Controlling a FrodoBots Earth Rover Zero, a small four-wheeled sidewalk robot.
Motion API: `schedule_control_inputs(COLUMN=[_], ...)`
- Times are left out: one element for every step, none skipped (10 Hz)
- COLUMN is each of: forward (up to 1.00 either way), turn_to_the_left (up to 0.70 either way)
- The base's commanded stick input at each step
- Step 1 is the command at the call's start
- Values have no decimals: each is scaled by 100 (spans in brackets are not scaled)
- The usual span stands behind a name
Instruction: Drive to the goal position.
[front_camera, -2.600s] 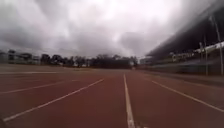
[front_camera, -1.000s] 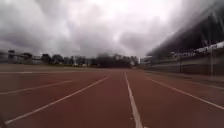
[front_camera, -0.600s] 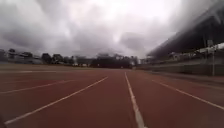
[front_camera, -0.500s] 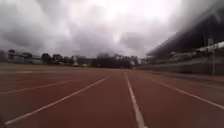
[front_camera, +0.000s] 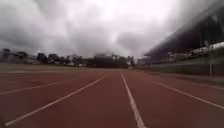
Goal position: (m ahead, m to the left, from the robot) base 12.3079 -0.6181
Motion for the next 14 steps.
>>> schedule_control_inputs(forward=[67, 67, 67, 67, 67, 67, 67, 67, 67, 67, 67, 67, 67, 67], turn_to_the_left=[-34, -34, -34, -34, -34, 0, 0, 0, 0, 0, 0, 0, 0, 0])
